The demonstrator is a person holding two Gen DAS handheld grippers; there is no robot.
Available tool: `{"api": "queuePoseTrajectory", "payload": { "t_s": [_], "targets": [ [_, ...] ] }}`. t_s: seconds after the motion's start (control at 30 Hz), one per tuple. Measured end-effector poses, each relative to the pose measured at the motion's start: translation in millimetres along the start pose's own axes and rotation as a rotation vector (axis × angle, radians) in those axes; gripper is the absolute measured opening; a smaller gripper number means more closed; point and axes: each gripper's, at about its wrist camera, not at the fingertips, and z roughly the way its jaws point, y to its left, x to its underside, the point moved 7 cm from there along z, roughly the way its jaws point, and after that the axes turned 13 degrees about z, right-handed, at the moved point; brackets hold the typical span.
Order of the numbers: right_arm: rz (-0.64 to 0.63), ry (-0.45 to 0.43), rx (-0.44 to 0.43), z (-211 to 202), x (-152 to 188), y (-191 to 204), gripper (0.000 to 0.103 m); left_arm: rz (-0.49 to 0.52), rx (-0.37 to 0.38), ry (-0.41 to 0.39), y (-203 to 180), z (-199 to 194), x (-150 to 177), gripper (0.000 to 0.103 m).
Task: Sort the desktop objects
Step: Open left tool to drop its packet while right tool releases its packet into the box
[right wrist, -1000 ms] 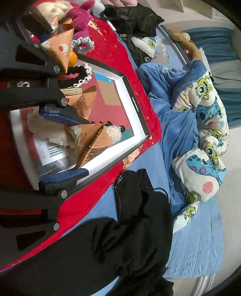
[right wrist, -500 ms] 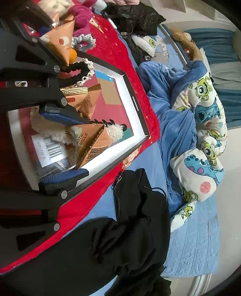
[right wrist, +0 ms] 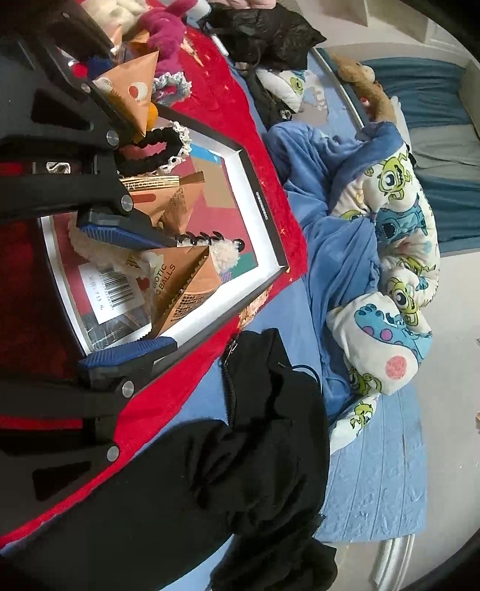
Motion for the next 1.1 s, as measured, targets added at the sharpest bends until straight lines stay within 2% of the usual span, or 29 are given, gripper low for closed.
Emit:
{"api": "queuePoseTrajectory", "payload": {
  "t_s": [0.37, 0.4, 0.47, 0.57, 0.6, 0.67, 0.77, 0.8, 0.83, 0.87, 0.93, 1.1],
  "targets": [
    [-0.025, 0.007, 0.003, 1.3, 2.4, 3.6, 0.050, 0.011, -0.005, 0.005, -2.9, -0.5, 0.1, 0.043],
    [-0.024, 0.008, 0.001, 1.4, 2.5, 3.5, 0.051, 0.008, -0.007, 0.007, -2.3, -0.1, 0.2, 0.043],
    [-0.014, 0.005, 0.008, 1.2, 2.4, 2.5, 0.062, -0.005, -0.008, 0.007, 0.3, -0.1, 1.1, 0.046],
    [0.006, 0.009, -0.020, 0.8, 1.4, 1.8, 0.068, -0.031, 0.003, -0.005, 3.9, -3.1, 1.4, 0.054],
    [0.012, 0.006, -0.026, -0.2, 0.7, 1.0, 0.070, -0.046, 0.004, -0.006, 6.3, -3.7, 2.3, 0.061],
    [0.024, 0.006, -0.050, -1.4, 0.0, 0.5, 0.072, -0.073, 0.023, -0.016, 10.1, -4.6, 2.6, 0.065],
    [0.046, 0.000, -0.091, -5.0, -1.3, -1.5, 0.076, -0.075, 0.010, -0.038, 11.4, -9.6, 1.1, 0.073],
    [0.053, -0.008, -0.092, -6.6, -2.1, -3.2, 0.082, -0.089, -0.011, -0.041, 15.4, -11.5, 1.7, 0.088],
    [0.064, -0.014, -0.106, -8.3, -3.3, -4.8, 0.083, -0.115, -0.032, -0.032, 21.9, -11.2, 4.1, 0.103],
    [0.082, -0.014, -0.129, -9.5, -4.1, -6.7, 0.084, -0.139, -0.020, -0.031, 25.2, -10.5, 6.2, 0.103],
    [0.101, -0.019, -0.180, -12.9, -5.4, -7.7, 0.097, -0.184, 0.021, -0.037, 31.1, -11.5, 7.6, 0.103],
    [0.098, -0.036, -0.183, -18.0, -6.0, -5.6, 0.100, -0.178, 0.010, -0.052, 30.9, -17.7, 6.0, 0.103]
  ]
}}
